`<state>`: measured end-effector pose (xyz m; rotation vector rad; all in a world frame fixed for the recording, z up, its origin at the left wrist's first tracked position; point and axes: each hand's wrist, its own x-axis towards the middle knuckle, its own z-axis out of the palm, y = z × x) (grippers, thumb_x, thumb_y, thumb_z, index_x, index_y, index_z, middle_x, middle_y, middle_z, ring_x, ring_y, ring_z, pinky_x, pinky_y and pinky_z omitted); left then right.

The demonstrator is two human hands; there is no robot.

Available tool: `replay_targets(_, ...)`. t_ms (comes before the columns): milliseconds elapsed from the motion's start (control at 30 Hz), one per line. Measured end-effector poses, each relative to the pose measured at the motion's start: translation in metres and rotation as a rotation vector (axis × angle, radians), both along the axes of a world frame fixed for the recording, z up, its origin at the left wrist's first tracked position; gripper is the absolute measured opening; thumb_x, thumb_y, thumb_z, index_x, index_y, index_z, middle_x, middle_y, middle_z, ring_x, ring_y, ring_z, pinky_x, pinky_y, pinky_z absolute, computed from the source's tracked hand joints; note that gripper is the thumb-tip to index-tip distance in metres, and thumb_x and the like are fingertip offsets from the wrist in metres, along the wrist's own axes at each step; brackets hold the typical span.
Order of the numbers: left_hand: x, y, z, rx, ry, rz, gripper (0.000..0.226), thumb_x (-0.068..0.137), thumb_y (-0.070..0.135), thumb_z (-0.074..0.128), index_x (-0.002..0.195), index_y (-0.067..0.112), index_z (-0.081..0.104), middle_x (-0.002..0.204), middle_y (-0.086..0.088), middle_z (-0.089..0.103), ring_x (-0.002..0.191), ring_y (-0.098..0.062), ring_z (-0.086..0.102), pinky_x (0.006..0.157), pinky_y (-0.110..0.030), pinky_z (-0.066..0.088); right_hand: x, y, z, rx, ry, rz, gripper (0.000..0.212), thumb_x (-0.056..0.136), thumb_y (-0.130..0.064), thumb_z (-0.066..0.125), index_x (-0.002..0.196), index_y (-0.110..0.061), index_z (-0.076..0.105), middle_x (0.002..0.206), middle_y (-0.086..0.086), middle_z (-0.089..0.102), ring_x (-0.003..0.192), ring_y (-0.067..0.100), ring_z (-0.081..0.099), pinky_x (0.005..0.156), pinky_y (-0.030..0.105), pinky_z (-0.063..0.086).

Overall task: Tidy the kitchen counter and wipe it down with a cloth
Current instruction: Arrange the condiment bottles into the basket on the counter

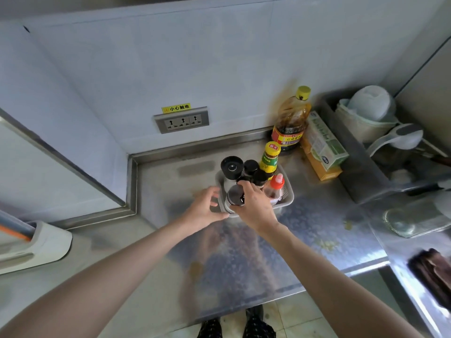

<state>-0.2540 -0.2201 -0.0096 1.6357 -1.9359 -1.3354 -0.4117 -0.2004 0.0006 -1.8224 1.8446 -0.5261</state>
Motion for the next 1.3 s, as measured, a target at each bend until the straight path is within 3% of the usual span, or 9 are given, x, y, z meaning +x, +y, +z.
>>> replay_targets(100, -0.012, -0.003, -0.004, -0.057, -0.082, -0.06, 0.078, 0.073, 0.026, 0.077, 0.136, 0.02, 0.033, 0.127, 0.001, 0.043, 0.11, -0.015, 0.052, 0.096, -0.032, 0.044, 0.0, 0.001, -0.007, -0.004, 0.065, 0.059, 0.053, 0.074, -0.017, 0.073, 0.121, -0.011, 0.05, 0.118, 0.009, 0.057, 0.107, 0.03, 0.054, 0.089, 0.034, 0.041)
replay_targets(300, -0.024, -0.006, -0.008, 0.01, -0.143, -0.093, 0.07, 0.074, 0.02, 0.074, 0.133, 0.017, 0.037, 0.125, -0.003, 0.041, 0.108, -0.021, 0.054, 0.097, -0.038, 0.046, 0.0, 0.001, -0.016, -0.013, 0.313, 0.136, 0.059, 0.081, -0.017, 0.063, 0.136, -0.018, 0.041, 0.129, 0.008, 0.041, 0.118, 0.029, 0.039, 0.099, 0.036, 0.033)
replay_targets(433, -0.02, -0.019, -0.004, 0.016, -0.142, -0.007, 0.06, 0.06, 0.034, 0.067, 0.115, 0.023, 0.046, 0.119, -0.004, 0.051, 0.1, -0.024, 0.06, 0.089, -0.045, 0.05, -0.005, 0.0, -0.007, 0.055, 0.065, 0.125, 0.068, 0.082, -0.009, 0.059, 0.143, -0.015, 0.03, 0.138, 0.006, 0.041, 0.126, 0.026, 0.037, 0.105, 0.035, 0.03)
replay_targets(567, -0.025, -0.047, 0.005, -0.15, -0.1, 0.145, 0.04, 0.081, -0.002, 0.053, 0.12, 0.007, 0.049, 0.124, -0.013, 0.052, 0.108, -0.031, 0.055, 0.095, -0.036, 0.043, -0.032, -0.01, 0.006, -0.015, -0.11, -0.144, 0.05, 0.086, -0.002, 0.047, 0.135, -0.011, 0.044, 0.134, 0.007, 0.048, 0.121, 0.026, 0.046, 0.096, 0.038, 0.044)
replay_targets(700, -0.043, -0.066, 0.013, -0.233, -0.122, 0.019, 0.057, 0.083, -0.012, 0.042, 0.136, 0.007, 0.04, 0.141, -0.014, 0.04, 0.13, -0.027, 0.04, 0.108, -0.028, 0.03, -0.036, -0.025, 0.011, 0.103, 0.165, 0.116, 0.055, 0.091, -0.009, 0.047, 0.143, -0.018, 0.034, 0.15, -0.003, 0.033, 0.119, 0.027, 0.052, 0.081, 0.037, 0.05)
replay_targets(800, -0.052, -0.065, 0.01, -0.256, -0.191, -0.058, 0.06, 0.082, -0.011, 0.043, 0.138, 0.01, 0.04, 0.144, -0.01, 0.036, 0.131, -0.026, 0.039, 0.109, -0.028, 0.029, -0.035, -0.022, 0.005, 0.104, 0.326, 0.188, 0.063, 0.091, -0.009, 0.046, 0.148, -0.02, 0.022, 0.15, -0.003, 0.034, 0.113, 0.028, 0.055, 0.072, 0.033, 0.046)
replay_targets(1133, -0.048, -0.052, 0.007, -0.319, -0.393, -0.109, 0.061, 0.084, 0.005, 0.053, 0.142, 0.017, 0.034, 0.153, -0.006, 0.023, 0.134, -0.028, 0.037, 0.104, -0.044, 0.04, -0.069, 0.017, -0.014, 0.041, 0.496, 0.316, 0.07, 0.089, -0.001, 0.044, 0.15, -0.016, 0.013, 0.157, 0.003, 0.013, 0.141, 0.028, 0.022, 0.099, 0.039, 0.043)
replay_targets(1233, -0.053, -0.048, 0.013, -0.361, -0.427, -0.034, 0.059, 0.084, 0.007, 0.052, 0.14, 0.016, 0.035, 0.151, -0.015, 0.022, 0.136, -0.033, 0.029, 0.111, -0.045, 0.03, -0.073, 0.02, -0.012, 0.122, 0.447, 0.284, 0.073, 0.09, -0.004, 0.042, 0.15, -0.023, 0.006, 0.159, -0.004, 0.003, 0.144, 0.028, 0.014, 0.101, 0.038, 0.043)
replay_targets(1300, -0.057, -0.042, 0.019, -0.431, -0.418, 0.008, 0.056, 0.082, 0.007, 0.052, 0.137, 0.009, 0.038, 0.144, -0.018, 0.028, 0.132, -0.035, 0.032, 0.109, -0.042, 0.028, -0.076, 0.022, -0.007, 0.096, 0.305, 0.2, 0.063, 0.09, -0.005, 0.041, 0.148, -0.023, 0.022, 0.156, -0.004, 0.016, 0.138, 0.028, 0.03, 0.09, 0.038, 0.049)
